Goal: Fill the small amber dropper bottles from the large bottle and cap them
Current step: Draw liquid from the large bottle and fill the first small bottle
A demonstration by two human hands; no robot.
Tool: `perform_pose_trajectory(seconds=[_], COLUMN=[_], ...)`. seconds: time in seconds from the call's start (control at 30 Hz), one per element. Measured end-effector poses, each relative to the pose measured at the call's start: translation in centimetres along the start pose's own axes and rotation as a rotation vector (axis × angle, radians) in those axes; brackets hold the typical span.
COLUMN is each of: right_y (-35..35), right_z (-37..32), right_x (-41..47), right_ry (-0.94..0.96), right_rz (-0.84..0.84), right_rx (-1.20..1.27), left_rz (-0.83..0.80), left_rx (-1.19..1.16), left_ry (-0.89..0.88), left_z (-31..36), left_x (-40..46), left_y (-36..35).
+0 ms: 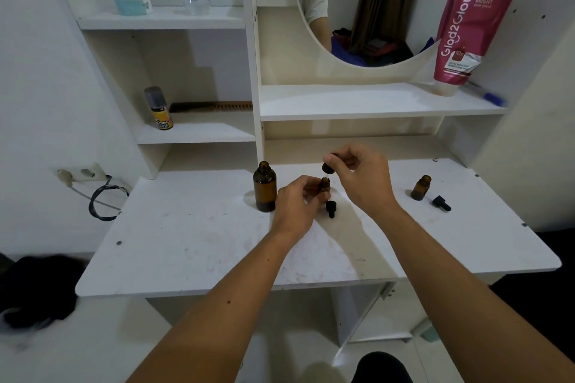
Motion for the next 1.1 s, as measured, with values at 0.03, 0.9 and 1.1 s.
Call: perform_pose_trajectory(seconds=[0.03, 0.9, 1.1], right_y=[0.0, 2.2, 0.0], right_z=[0.0, -5.5, -8.4], right_x=[0.0, 0.3, 0.3], right_ry=[-0.001, 0.117, 0.154], right_rz=[0.012, 0.081, 0.085], right_rx=[-0.001, 0.019, 0.132], left_rz=[-0.001, -0.024, 0.038], left_rx=[-0.001, -0.057, -0.075], left_ry=[0.001, -0.017, 0.013], left_z=[0.0, -0.5, -2.4], left_x=[0.0, -3.8, -6.0], left_y=[0.0, 3.6, 8.1])
Point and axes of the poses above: each hand's wrist, its own x-axis towards the middle knuckle, its own y-axis out of the back of the hand, z = x × y, the point moved 5 cm from there along x, towards the middle knuckle, and after that the axes turned 8 degrees about x, right-handed, at the moved point
